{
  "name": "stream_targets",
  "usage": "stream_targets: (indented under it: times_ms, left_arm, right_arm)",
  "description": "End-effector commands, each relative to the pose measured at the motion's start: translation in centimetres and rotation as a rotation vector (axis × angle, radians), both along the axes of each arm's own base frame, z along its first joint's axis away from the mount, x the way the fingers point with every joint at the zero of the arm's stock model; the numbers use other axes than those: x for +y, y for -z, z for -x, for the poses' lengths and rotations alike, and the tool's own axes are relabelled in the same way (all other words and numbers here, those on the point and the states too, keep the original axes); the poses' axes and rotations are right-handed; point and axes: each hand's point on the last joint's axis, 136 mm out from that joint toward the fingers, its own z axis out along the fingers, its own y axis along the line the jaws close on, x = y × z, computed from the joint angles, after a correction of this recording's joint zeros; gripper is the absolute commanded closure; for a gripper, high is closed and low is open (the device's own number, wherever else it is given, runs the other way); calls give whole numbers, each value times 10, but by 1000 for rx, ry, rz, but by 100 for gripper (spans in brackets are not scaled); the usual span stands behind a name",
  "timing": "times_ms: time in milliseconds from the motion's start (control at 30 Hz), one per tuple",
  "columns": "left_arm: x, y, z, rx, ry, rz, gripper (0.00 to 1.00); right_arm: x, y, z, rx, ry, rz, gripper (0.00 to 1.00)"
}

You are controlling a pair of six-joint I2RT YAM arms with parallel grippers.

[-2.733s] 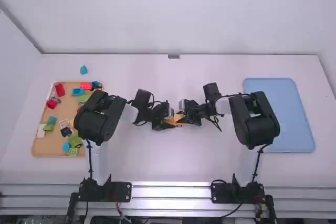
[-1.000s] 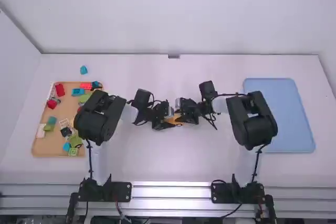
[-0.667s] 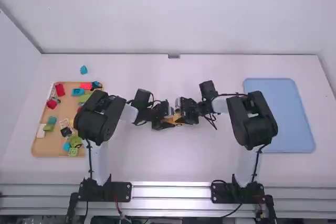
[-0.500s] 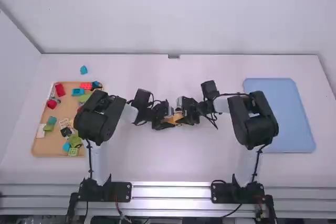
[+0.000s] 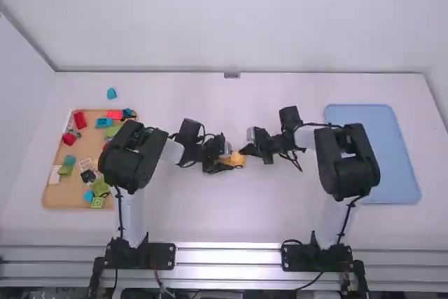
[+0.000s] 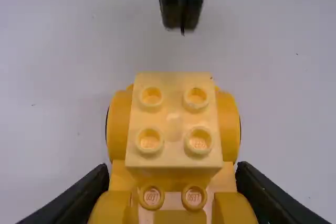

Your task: Assemble lego blocks to make yellow taxi

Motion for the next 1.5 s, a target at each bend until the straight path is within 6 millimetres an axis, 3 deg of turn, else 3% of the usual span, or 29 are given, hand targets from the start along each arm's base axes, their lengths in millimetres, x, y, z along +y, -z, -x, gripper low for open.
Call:
stream_targets:
  times_ms: [0,200,567,1067,1467]
  left_arm:
    - [10,20,10,72,-43,-60,41]
    - [10,20,10,72,-42,-60,41]
    - [8,20,11,72,-37,-61,42]
    - [9,19,11,71,-39,-60,43]
    - [8,19,12,72,-36,-60,45]
  right_arm:
    - [6,4,-5,-22,12,98,100]
    - [8,30,-7,11,76,283,100]
    - [-12,61,-3,79,188,493,100]
    - [-43,82,14,151,234,567,100]
    - [-37,92,23,118,216,670,100]
